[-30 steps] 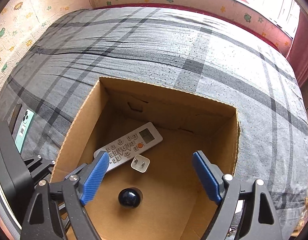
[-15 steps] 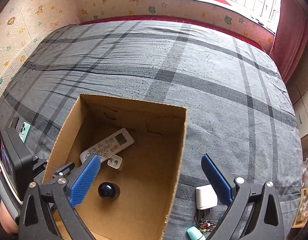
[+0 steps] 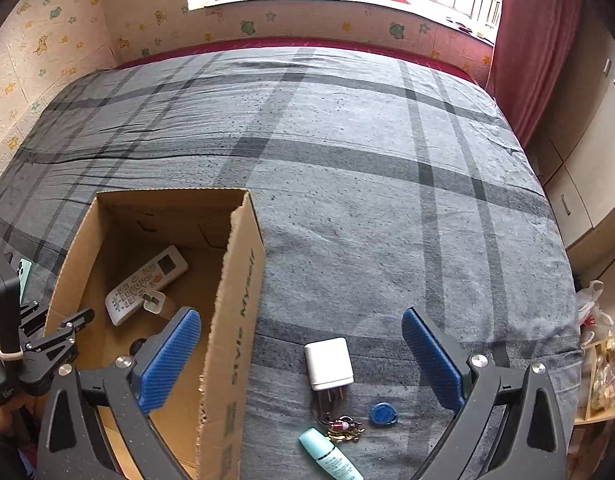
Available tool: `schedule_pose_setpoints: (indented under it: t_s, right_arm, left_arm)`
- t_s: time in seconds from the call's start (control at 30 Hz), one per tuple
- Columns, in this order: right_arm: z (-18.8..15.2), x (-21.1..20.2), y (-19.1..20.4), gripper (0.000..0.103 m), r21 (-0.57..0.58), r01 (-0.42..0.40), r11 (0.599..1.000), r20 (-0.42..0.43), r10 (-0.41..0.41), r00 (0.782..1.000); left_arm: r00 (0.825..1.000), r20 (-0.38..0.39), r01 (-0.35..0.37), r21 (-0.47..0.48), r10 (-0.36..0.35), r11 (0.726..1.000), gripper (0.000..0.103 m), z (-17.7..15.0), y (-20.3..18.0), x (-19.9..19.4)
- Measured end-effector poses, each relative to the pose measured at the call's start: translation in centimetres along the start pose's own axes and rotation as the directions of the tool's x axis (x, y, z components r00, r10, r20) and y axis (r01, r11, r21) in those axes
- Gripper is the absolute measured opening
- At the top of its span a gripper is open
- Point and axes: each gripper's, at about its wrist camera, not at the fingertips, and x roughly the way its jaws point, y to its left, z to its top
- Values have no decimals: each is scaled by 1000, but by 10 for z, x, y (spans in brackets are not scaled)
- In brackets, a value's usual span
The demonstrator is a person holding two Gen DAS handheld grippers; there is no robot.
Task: Organize rigid objects
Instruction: 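Move the right gripper back to the large white charger, then close the right gripper on the large white charger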
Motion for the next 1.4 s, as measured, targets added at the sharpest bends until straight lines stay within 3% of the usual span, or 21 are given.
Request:
schedule_pose_setpoints:
  t_s: [0.7,1.4]
  right_arm:
    - [-59,37,-54,103,106,26,994,-14,-25,1000]
    - [-62,107,-40,103,28,-2,1000,-137,6,990]
  left_arm:
    - [1000,-7,0,0,0,1000,18,0,-2,2]
    - [1000,-25,9,-8,-9,1000,18,-1,4,8]
